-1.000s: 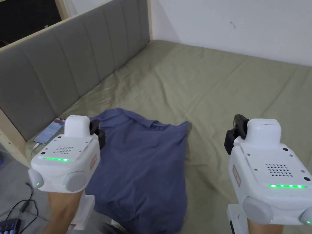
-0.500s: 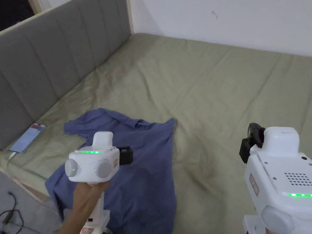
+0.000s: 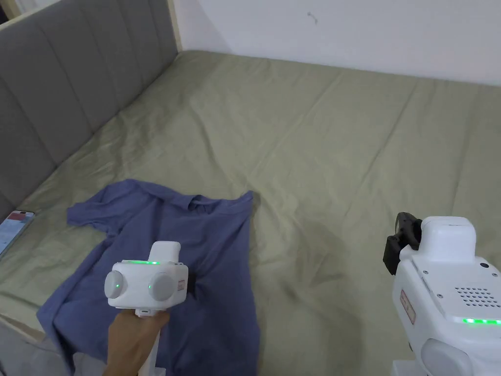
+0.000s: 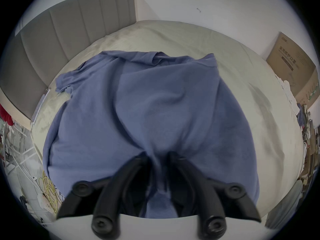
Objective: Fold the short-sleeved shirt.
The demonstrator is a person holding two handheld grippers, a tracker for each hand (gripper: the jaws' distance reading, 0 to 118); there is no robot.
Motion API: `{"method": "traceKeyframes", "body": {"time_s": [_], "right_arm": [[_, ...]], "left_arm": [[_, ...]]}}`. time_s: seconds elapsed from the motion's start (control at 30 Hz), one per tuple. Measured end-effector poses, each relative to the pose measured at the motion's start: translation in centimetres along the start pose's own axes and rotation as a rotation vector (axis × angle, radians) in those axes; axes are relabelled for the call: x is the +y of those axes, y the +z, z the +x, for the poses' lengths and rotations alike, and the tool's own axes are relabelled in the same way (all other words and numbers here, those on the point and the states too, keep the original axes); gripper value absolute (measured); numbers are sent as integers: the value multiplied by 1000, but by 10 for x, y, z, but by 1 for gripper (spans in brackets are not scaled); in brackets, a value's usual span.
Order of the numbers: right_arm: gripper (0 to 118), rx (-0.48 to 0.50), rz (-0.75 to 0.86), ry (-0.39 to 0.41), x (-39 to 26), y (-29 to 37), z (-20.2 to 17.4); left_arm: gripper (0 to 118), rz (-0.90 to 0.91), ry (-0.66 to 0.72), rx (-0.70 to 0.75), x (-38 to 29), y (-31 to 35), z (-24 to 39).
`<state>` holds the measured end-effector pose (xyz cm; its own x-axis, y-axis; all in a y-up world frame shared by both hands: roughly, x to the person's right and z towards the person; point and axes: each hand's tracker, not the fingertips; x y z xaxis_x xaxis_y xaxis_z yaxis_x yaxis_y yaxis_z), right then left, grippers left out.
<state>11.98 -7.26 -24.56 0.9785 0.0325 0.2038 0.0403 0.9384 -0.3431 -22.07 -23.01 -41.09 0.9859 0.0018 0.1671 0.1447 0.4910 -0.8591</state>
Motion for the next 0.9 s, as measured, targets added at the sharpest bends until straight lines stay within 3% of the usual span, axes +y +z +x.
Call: {"method": "traceKeyframes", "body": {"time_s": [0.07, 0.33, 0.57, 0.9], "right_arm": [[3, -1, -3, 0, 0, 1, 2], [3, -12, 18, -24, 4, 11, 12], [3, -36, 42, -57, 6, 27, 31], [3, -121, 102, -86, 10, 63, 81]], "left_arm": [[9, 26, 2, 1, 0, 7, -5], [7, 186, 249, -275, 4, 71, -25], [7, 314, 229, -446, 32, 128, 4], [7, 450, 26, -657, 120, 207, 102]]}}
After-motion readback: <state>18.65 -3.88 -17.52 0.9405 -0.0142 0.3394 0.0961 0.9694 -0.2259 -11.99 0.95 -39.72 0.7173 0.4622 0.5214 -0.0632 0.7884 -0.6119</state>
